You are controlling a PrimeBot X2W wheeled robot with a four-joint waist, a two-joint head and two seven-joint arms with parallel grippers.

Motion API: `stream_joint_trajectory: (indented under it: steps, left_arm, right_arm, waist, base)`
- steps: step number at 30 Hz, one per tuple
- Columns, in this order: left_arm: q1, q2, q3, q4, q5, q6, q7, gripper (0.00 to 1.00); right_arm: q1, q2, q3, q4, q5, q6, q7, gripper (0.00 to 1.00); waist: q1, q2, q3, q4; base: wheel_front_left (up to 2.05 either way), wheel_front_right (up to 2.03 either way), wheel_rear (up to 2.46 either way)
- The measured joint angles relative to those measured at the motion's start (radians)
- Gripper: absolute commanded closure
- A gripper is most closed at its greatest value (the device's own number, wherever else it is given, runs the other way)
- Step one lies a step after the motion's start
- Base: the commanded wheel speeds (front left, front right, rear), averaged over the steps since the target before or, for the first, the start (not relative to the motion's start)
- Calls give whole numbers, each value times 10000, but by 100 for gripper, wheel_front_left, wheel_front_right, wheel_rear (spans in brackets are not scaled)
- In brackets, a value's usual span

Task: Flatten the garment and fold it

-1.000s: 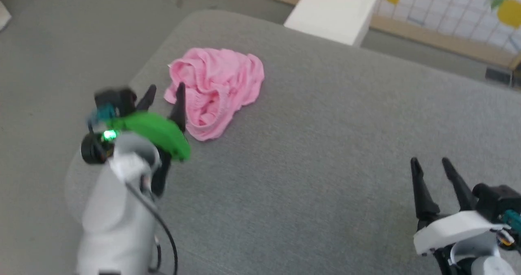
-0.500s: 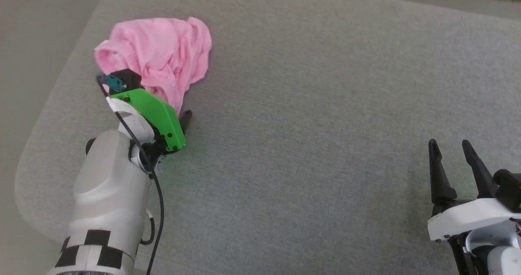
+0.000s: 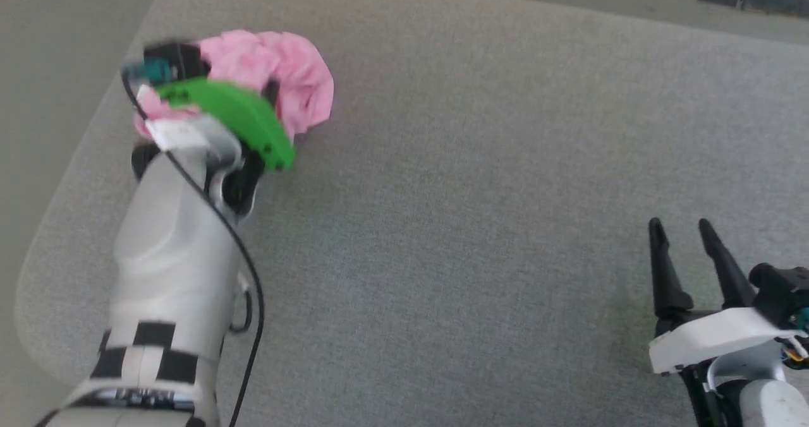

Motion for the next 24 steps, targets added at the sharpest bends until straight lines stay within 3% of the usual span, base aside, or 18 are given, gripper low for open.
stream_joint_trajectory:
  steps: [6,10,17,19,24]
  left_arm:
    - [-880,-153,-861,-1561,-759,-226,48,100]
    - [-1082,-314,-1873,-3185,-2792,-228,984,100]
    - [-1036,-453,-2424,-4830,-4890,-234,1639,100]
    - [-905,-460,-2629,-5118,-5093,-234,1639,100]
    - [286,-474,-3657,-5064,-4397,-215,1588,100]
  right_arm:
    - [2,4,267,679,518,0,-464,0]
    - [22,8,274,1118,721,0,-765,0]
    - [211,6,-50,1563,915,0,-1122,0]
    - [269,6,-163,1668,963,0,-1198,0]
    - [322,0,-236,1762,980,0,-1260,0]
  waist:
    - [-1,0,-757,-307]
    - [-1,0,-1172,-825]
    - [-1,0,-1708,-1942]
    - [-1,0,-1815,-2228]
    - [-1,1,-2021,-2848]
  base:
    - [0,0,0]
    - [0,0,0]
    - [0,0,0]
    - [0,0,0]
    - [0,0,0]
